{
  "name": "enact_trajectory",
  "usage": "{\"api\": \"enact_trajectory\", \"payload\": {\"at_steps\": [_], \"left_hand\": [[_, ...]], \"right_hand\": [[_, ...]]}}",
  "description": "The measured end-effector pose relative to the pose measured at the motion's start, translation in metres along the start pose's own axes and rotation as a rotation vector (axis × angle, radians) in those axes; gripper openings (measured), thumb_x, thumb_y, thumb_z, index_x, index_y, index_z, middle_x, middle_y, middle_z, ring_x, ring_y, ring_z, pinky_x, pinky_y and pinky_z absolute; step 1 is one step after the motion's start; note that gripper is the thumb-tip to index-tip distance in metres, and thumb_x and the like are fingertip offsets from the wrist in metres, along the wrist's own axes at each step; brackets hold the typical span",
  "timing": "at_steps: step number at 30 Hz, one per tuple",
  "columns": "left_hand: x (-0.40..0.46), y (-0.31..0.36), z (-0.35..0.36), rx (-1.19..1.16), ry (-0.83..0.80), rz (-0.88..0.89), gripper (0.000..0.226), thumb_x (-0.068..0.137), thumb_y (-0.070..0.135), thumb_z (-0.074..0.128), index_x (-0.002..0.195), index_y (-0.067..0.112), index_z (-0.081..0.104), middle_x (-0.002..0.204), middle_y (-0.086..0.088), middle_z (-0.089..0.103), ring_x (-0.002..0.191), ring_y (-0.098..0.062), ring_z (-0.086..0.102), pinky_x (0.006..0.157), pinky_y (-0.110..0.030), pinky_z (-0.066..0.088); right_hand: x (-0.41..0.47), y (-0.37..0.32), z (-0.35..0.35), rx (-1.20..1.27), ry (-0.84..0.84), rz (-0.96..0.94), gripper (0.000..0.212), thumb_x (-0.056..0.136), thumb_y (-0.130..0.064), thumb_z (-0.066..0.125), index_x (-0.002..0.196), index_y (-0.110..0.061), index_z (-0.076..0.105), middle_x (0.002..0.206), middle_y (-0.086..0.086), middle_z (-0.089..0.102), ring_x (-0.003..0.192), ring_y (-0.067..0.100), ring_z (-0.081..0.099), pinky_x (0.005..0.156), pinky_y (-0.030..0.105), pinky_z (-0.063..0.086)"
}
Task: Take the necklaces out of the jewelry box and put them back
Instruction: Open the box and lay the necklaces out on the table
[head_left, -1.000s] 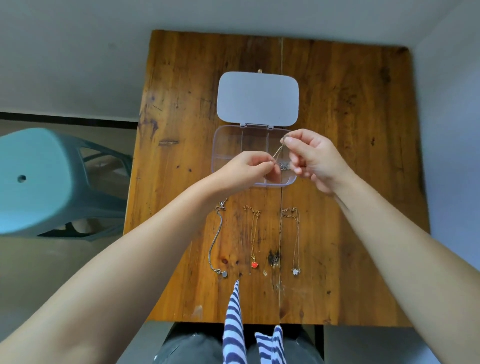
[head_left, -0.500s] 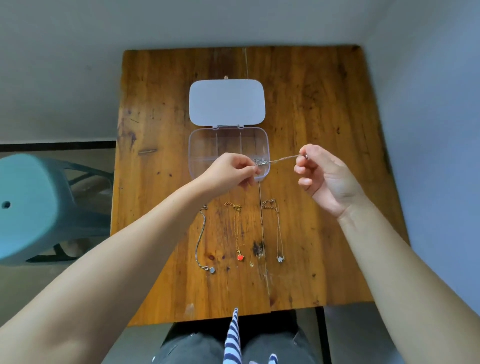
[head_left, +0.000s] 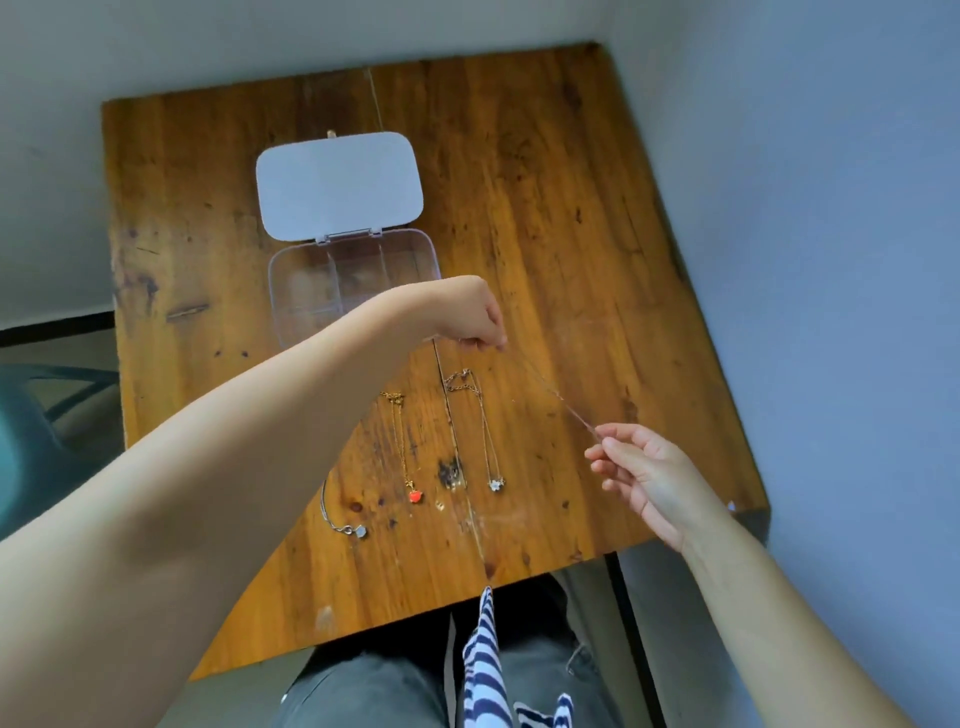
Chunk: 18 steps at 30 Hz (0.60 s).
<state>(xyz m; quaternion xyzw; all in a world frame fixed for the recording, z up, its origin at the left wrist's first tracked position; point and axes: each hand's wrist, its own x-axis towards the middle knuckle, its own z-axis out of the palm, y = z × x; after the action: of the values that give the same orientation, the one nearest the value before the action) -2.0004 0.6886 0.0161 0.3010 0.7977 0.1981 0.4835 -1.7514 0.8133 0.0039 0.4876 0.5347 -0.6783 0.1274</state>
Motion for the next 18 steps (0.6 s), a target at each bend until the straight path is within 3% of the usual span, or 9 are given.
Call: {"api": "enact_trajectory", "payload": {"at_steps": [3,6,10,18], "left_hand": [[0.014,0.011,0.009,0.055,0.038,0.007,0.016,0.087,0.017,0.061,0.081,0.01,0.074,0.062,0.001,0.063,0.06,-0.012,0.056,0.072,-0.027,0.05],[0.025,0.017,0.022,-0.044,0.058,-0.009,0.015,0.088,0.015,0.062,0.089,0.006,0.073,0.077,-0.006,0.068,0.063,-0.014,0.058,0.067,-0.024,0.051],[0.038,0.015,0.044,-0.116,0.251,-0.04,0.018,0.091,0.01,0.054,0.093,0.002,0.07,0.081,-0.009,0.07,0.064,-0.014,0.062,0.069,-0.025,0.052],[0.052,0.006,0.073,0.183,0.409,-0.026,0.018,0.091,0.006,0.044,0.091,0.009,0.062,0.092,-0.01,0.066,0.084,-0.027,0.061,0.062,-0.031,0.046]], "right_hand": [[0.001,0.027,0.009,-0.031,0.048,0.059,0.01,0.092,-0.012,0.058,0.1,-0.011,0.064,0.088,0.007,0.074,0.079,0.018,0.071,0.06,0.024,0.055],[0.007,0.046,0.024,-0.049,0.095,0.079,0.008,0.093,-0.013,0.057,0.097,-0.01,0.063,0.085,0.005,0.074,0.069,0.014,0.07,0.053,0.022,0.053],[0.014,0.063,0.042,-0.151,0.105,0.051,0.007,0.095,-0.02,0.053,0.094,-0.016,0.059,0.083,-0.001,0.073,0.058,0.01,0.068,0.048,0.02,0.051],[0.021,0.07,0.048,-0.343,0.166,-0.042,0.008,0.095,-0.025,0.053,0.092,-0.018,0.05,0.074,-0.002,0.07,0.043,0.007,0.062,0.041,0.014,0.046]]}}
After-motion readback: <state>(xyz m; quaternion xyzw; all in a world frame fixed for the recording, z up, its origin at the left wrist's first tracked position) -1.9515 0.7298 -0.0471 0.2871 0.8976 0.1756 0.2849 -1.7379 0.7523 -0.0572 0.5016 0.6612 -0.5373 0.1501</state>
